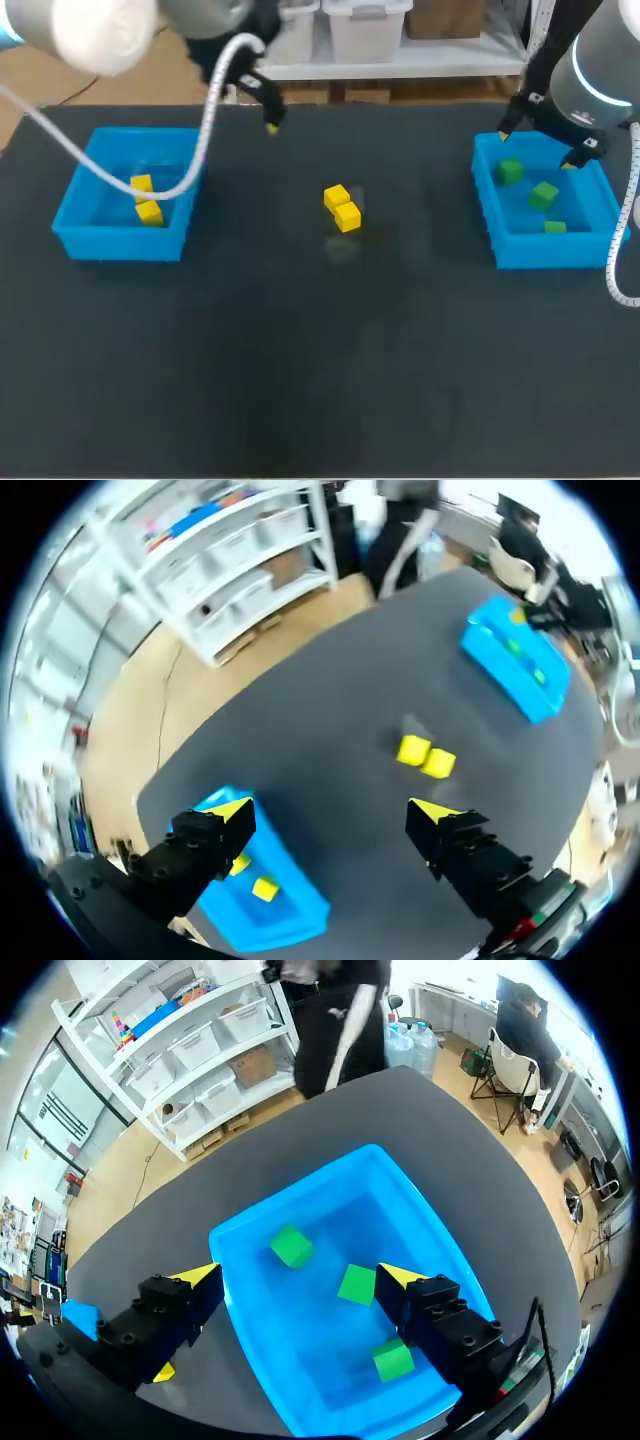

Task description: Put the green cubes in the right bin and the yellow cubes in the left bin.

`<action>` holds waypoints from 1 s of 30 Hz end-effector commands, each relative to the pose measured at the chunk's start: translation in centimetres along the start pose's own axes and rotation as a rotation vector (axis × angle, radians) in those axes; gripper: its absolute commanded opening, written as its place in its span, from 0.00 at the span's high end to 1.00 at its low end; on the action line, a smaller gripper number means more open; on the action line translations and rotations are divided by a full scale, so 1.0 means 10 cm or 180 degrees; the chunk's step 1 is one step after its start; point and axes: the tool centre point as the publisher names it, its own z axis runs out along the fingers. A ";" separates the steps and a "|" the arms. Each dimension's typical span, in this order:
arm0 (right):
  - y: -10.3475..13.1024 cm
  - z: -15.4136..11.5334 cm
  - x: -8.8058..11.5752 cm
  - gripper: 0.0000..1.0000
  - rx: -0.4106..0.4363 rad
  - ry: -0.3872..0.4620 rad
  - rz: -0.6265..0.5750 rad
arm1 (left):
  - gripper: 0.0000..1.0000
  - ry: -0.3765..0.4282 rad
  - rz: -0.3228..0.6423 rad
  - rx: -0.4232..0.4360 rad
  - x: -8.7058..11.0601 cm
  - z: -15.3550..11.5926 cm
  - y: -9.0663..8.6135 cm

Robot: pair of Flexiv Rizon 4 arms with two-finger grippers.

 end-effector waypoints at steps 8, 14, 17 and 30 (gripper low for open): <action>0.00 0.00 0.01 0.00 0.0002 -0.0012 0.0003 | 0.00 0.0210 0.1440 0.0339 -0.20 0.32 -0.55; 0.00 0.00 0.01 0.00 0.0002 -0.0012 0.0003 | 0.00 0.0411 0.2371 0.0655 -0.25 0.69 -0.83; 0.00 0.00 0.01 0.00 0.0002 -0.0012 0.0003 | 0.00 0.0430 0.2841 0.0790 -0.30 0.79 -0.90; 0.00 0.00 0.01 0.00 0.0002 -0.0012 0.0003 | 0.00 0.0631 0.3921 0.0979 -0.45 1.05 -0.84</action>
